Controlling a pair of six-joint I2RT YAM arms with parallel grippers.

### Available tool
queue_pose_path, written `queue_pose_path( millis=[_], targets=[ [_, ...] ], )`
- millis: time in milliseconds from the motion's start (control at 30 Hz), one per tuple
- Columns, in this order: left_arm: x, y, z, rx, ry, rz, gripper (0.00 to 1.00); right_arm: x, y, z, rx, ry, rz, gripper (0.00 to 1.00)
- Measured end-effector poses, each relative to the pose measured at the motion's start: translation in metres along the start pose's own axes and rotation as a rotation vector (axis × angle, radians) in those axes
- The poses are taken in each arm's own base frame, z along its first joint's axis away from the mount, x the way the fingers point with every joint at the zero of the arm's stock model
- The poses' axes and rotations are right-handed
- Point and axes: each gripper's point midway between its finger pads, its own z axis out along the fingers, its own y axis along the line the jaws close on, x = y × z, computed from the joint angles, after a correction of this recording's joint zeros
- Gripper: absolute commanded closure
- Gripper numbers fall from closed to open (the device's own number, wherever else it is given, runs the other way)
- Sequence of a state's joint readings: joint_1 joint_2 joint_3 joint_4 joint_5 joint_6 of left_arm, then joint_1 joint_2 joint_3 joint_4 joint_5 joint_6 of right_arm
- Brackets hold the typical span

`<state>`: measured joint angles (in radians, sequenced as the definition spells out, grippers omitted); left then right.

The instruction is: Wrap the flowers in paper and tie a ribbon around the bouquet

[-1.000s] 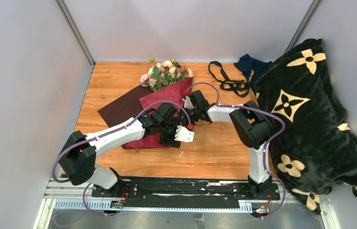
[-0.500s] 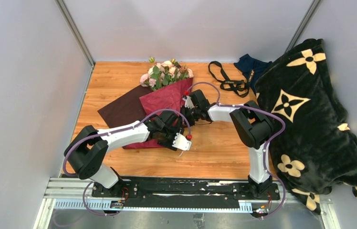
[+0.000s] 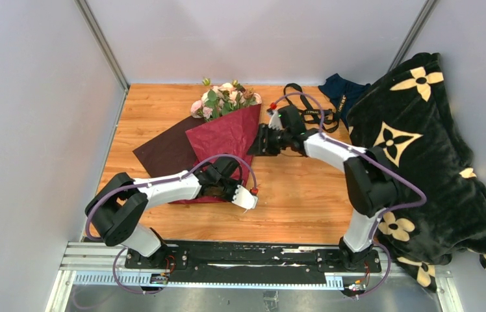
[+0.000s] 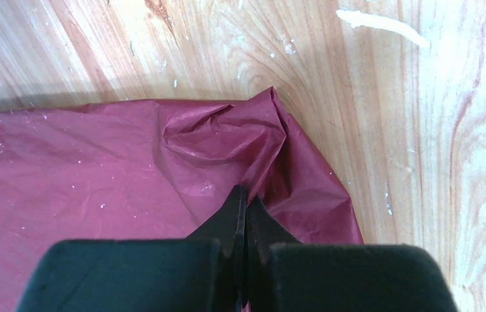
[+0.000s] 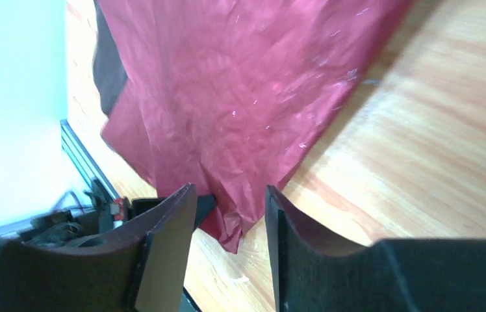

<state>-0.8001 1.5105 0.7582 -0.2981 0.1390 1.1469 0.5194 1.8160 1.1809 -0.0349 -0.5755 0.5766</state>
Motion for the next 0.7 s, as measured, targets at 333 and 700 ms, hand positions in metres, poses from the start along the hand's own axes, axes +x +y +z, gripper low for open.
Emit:
queue_pose_path(
  millis=[333, 700],
  targets=[
    [-0.001, 0.0, 0.0, -0.017, -0.011, 0.005, 1.0, -0.011, -0.06, 0.016, 0.0, 0.011, 0.105, 0.32],
    [-0.004, -0.002, -0.001, -0.007, -0.028, 0.0, 1.0, -0.026, -0.051, 0.047, -0.102, 0.0, 0.1, 1.0]
  ],
)
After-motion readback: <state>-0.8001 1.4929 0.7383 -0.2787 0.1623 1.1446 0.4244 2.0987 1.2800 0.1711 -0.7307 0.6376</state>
